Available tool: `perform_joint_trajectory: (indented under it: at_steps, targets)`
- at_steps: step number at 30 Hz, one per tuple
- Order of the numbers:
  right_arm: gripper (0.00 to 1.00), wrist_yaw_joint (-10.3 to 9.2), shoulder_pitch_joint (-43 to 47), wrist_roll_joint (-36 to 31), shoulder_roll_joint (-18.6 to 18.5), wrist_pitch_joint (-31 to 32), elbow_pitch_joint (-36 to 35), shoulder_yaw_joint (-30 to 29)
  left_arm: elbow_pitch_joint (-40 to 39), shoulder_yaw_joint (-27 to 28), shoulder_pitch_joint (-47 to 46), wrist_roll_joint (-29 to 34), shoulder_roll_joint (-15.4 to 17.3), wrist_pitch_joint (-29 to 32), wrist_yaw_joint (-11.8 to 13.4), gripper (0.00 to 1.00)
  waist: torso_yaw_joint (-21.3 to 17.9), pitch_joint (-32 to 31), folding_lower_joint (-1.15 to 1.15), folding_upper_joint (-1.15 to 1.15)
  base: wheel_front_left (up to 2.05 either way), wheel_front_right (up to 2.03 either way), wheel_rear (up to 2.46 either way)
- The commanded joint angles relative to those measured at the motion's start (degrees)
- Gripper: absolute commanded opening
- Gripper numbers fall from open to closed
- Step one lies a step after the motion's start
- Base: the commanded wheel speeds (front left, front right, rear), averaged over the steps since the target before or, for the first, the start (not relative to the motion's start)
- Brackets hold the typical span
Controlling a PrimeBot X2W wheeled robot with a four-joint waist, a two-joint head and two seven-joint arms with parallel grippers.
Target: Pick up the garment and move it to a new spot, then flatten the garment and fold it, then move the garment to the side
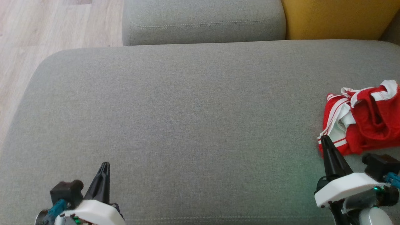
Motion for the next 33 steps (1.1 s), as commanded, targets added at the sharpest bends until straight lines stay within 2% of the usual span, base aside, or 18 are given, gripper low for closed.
perform_joint_trajectory:
  at_steps: [1,33]
  targets:
    - [0.0,0.0,-2.4,1.87,-0.28,-0.09,-1.49,-0.17,-1.12,1.91,-2.6,-1.38,0.46,0.29,-0.64,0.0,-0.01,0.01,0.0,0.0,0.0,0.0,0.0]
    - [0.0,-0.01,-4.62,23.09,-0.66,-0.07,2.08,-0.99,3.27,10.05,-5.3,-18.53,-5.03,4.41,-7.83,0.0,-0.14,0.16,0.0,0.0,0.0,0.0,0.0]
